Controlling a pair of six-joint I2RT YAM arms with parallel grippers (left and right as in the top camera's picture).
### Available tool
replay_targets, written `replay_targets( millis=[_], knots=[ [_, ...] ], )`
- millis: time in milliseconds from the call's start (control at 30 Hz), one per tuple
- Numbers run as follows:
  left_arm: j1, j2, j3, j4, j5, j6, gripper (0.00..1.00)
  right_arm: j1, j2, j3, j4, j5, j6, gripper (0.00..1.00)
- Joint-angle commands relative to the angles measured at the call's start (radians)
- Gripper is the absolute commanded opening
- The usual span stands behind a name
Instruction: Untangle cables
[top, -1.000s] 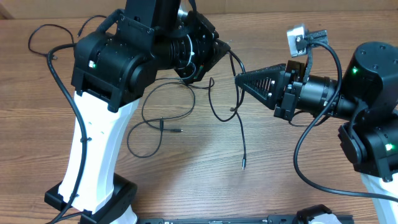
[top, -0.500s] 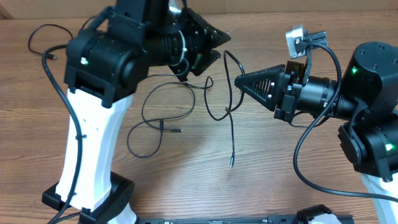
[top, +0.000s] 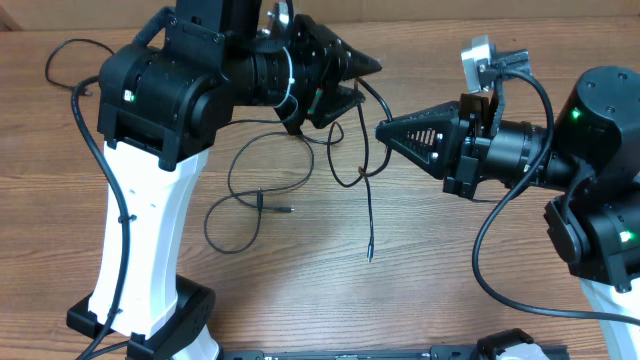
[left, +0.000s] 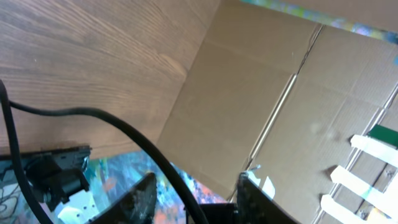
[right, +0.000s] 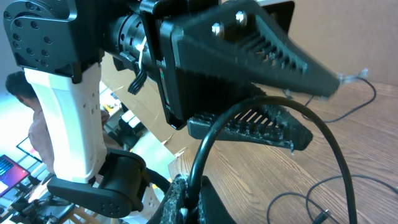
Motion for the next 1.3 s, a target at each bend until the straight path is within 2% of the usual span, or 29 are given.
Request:
replay_targets(
  millis=[0,100,233,367,467,633,733,767,833,900,1000,1100,1267],
  knots=[
    [0.0,0.009,0.002,-0.003,0.038,0.006,0.3,-0.001,-0.002,0.004,0.009,-0.021,-0.009,0.04],
    [0.0,0.009,0.002,-0.002,0.038,0.005,0.22,-0.001,-0.002,0.004,0.006,-0.027,-0.01,0.04],
    [0.0,0.009,0.002,-0.003,0.018,0.006,0.05,-0.001,-0.002,0.004,0.006,-0.027,-0.01,0.04],
    [0.0,0.009,0.002,-0.003,-0.082,0.03,0.04,-0.001,-0.002,0.004,-0.011,-0.019,-0.008,0.04],
    [0.0,0.009,0.002,0.037,-0.128,0.044,0.04,-0.002,-0.002,0.004,-0.094,0.086,-0.006,0.04],
    [0.0,0.008,0.002,0.332,-0.013,0.169,0.04,-0.002,-0.002,0.004,-0.276,0.334,-0.006,0.04],
    [0.0,0.007,0.003,0.453,-0.019,0.163,0.04,-0.002,-0.002,0.004,-0.356,0.438,-0.006,0.04],
    [0.0,0.007,0.003,0.478,-0.024,0.163,0.04,-0.002,-0.002,0.004,-0.383,0.475,-0.006,0.08],
    [0.0,0.007,0.003,0.518,-0.052,0.164,0.04,-0.002,-0.002,0.004,-0.426,0.534,-0.006,0.26],
    [0.0,0.007,0.003,0.553,-0.115,0.183,0.04,-0.002,-0.002,0.004,-0.472,0.59,-0.006,0.48],
    [0.001,0.005,0.003,0.586,-0.212,0.217,0.04,-0.002,-0.002,0.004,-0.544,0.676,-0.007,0.55],
    [0.0,0.005,0.003,0.594,-0.258,0.267,0.04,-0.002,0.0,0.004,-0.61,0.751,-0.007,0.75],
    [-0.014,0.005,0.003,0.506,-0.383,0.369,0.04,-0.002,0.012,0.004,-0.627,0.736,-0.007,0.9]
  ],
)
